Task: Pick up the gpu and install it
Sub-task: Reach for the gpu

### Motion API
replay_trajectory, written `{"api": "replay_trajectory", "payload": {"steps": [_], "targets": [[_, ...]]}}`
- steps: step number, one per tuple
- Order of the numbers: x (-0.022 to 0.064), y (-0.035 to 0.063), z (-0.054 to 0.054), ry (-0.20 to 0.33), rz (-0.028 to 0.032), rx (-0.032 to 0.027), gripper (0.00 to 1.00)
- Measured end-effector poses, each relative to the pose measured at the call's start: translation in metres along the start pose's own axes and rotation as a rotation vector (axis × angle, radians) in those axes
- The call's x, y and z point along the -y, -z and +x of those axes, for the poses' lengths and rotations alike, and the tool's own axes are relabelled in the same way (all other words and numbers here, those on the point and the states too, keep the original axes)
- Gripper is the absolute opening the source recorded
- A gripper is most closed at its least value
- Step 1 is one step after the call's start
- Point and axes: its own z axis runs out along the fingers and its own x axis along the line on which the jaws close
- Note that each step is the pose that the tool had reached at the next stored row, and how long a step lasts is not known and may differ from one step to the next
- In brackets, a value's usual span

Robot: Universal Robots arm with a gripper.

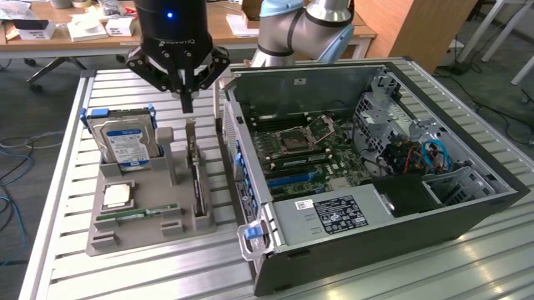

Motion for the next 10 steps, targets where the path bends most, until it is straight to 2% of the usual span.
{"api": "replay_trajectory", "payload": {"steps": [10], "targets": [[0.0124, 0.0006, 0.002, 0.000, 0.0000, 0.0000, 0.11]]}}
